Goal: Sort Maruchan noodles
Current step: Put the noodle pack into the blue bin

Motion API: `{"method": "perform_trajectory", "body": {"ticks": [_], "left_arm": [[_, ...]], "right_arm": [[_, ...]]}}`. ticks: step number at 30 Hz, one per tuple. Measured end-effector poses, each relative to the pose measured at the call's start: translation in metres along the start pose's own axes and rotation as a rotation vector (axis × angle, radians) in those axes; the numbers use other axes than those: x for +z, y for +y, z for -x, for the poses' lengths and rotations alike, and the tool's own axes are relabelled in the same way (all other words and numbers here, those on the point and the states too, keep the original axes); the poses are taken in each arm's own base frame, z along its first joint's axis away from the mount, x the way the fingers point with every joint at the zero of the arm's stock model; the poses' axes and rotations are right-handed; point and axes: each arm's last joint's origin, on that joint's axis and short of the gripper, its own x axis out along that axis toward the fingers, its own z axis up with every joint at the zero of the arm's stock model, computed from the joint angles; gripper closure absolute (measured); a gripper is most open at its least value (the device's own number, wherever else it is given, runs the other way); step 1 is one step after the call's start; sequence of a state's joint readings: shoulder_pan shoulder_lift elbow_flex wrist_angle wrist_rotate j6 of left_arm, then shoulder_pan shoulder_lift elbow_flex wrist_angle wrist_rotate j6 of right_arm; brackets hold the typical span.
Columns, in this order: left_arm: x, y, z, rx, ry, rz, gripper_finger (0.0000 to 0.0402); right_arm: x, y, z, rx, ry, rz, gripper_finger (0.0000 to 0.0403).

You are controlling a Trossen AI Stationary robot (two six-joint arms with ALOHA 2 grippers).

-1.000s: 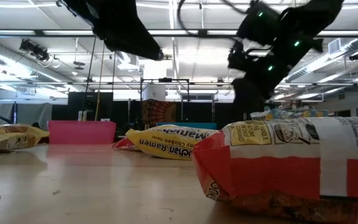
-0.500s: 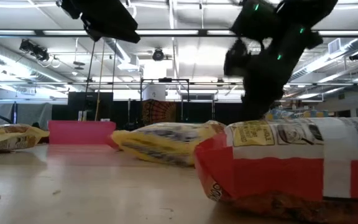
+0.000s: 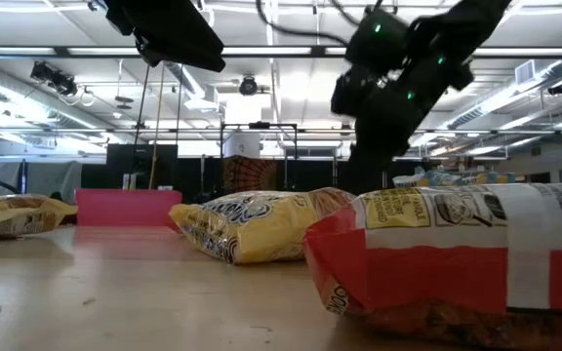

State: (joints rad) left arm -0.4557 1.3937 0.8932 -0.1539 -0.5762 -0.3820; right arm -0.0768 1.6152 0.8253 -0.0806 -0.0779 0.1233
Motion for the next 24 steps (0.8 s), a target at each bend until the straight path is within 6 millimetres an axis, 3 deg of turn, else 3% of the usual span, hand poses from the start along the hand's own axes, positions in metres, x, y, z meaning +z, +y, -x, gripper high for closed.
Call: {"method": "perform_trajectory", "body": {"ticks": [7,13,18,24], "left_arm": [[0.0,0.0,0.0,-0.001,-0.002,0.001,0.0248],[0.0,0.0,0.0,-0.001,-0.001,0.0,0.0248],[0.0,0.0,0.0,-0.001,-0.001,-0.001,0.0248],[0.0,0.0,0.0,0.0,0.001,-0.003,0.0248]], "right_arm": [[-0.018,-0.009,-0.033,0.279,0.139,-0.049,0.0129],[-0.023,0.0,-0.041,0.304,0.161,0.035,0.0136],[-0.021,0.006,-0.04,0.23,0.131,0.126,0.0172],[-0.019,0.007,-0.037,0.239,0.127,0.124,0.026]]}}
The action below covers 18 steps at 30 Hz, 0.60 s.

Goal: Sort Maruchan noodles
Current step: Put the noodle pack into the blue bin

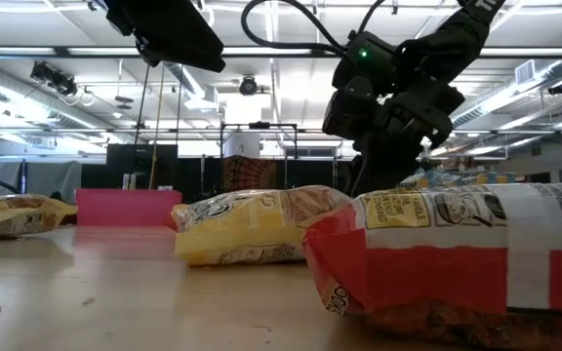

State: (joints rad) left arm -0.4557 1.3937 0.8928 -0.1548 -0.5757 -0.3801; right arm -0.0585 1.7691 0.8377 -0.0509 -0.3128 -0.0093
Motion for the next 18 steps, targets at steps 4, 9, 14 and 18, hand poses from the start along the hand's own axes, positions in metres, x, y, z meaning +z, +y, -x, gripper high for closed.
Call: {"method": "perform_trajectory", "body": {"ticks": [4,9,14,18], "left_arm": [[-0.001,0.0,0.0,0.002,0.006,-0.005,0.0248],[-0.002,0.001,0.001,0.007,0.024,-0.017,0.0248],[-0.003,0.001,0.003,0.006,0.031,-0.023,0.0248],[-0.003,0.001,0.005,0.002,0.027,-0.023,0.0248]], "right_arm": [[0.008,0.0,0.007,-0.051,0.002,-0.003,0.034],[0.023,0.004,0.031,-0.216,0.018,0.019,0.039],[0.036,0.018,0.065,-0.317,-0.005,0.034,0.0395],[0.039,0.029,0.082,-0.316,-0.052,0.002,0.0395]]}}
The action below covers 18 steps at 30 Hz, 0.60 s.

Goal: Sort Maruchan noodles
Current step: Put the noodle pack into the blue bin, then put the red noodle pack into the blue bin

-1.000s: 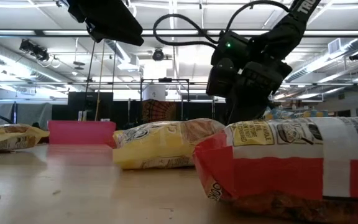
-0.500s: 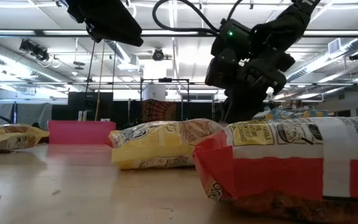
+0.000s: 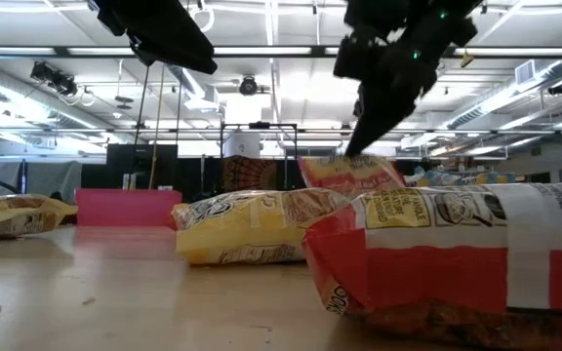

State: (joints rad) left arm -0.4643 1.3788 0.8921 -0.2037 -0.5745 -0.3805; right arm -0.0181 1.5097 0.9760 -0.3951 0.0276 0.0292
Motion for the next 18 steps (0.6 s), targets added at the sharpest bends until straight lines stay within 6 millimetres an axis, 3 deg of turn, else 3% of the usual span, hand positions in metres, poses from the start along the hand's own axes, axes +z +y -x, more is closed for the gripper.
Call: {"method": "perform_trajectory", "body": {"ticks": [5,9,18], "left_arm": [[0.0,0.001,0.0,0.004,0.003,-0.011,0.0248],[0.0,0.001,0.0,0.005,0.003,-0.011,0.0248],[0.0,0.0,0.0,0.003,0.004,-0.01,0.0248]], "right_arm": [[0.001,0.008,0.013,-0.088,-0.034,-0.026,0.0396],[-0.003,0.013,0.01,-0.018,0.013,-0.036,0.0382],[-0.024,0.043,-0.012,0.055,0.223,0.057,0.0247]]}}
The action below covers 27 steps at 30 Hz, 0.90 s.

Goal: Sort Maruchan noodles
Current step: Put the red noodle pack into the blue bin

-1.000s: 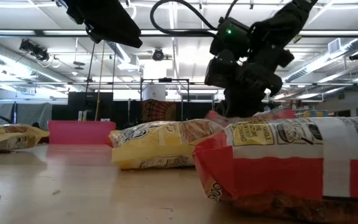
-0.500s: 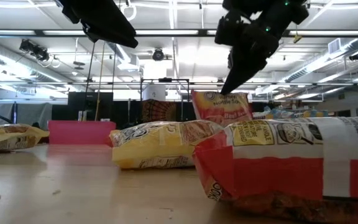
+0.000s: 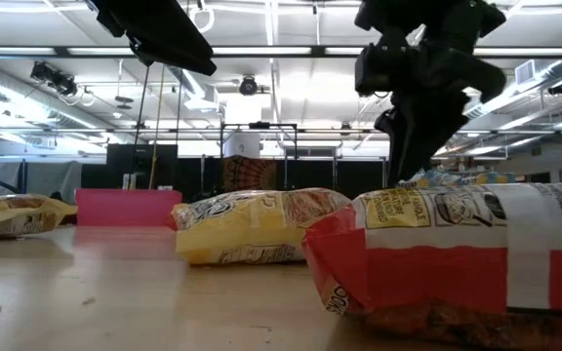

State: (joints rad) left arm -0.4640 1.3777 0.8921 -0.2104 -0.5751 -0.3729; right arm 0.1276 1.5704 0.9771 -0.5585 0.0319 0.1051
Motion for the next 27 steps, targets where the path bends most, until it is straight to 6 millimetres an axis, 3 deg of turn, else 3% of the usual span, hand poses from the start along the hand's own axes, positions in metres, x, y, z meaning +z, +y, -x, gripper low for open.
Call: {"method": "perform_trajectory", "body": {"ticks": [4,8,11,18,27], "left_arm": [[0.001,0.003,-0.002,0.011,0.0,0.004,0.0248],[0.002,0.006,-0.003,0.021,-0.001,0.013,0.0248],[0.003,0.006,-0.003,0.019,-0.006,0.017,0.0248],[0.002,0.003,-0.002,0.008,-0.009,0.024,0.0248],[0.002,0.003,-0.002,0.008,-0.008,0.024,0.0248]], "right_arm": [[0.004,-0.002,0.001,-0.046,-0.044,-0.01,0.0184],[0.011,-0.029,0.001,-0.065,-0.097,-0.076,0.0129],[0.011,-0.054,-0.001,-0.038,-0.103,-0.11,0.011],[0.006,-0.091,-0.025,0.135,-0.06,-0.172,0.0129],[0.0,-0.089,-0.071,0.322,0.027,-0.177,0.0162]]}}
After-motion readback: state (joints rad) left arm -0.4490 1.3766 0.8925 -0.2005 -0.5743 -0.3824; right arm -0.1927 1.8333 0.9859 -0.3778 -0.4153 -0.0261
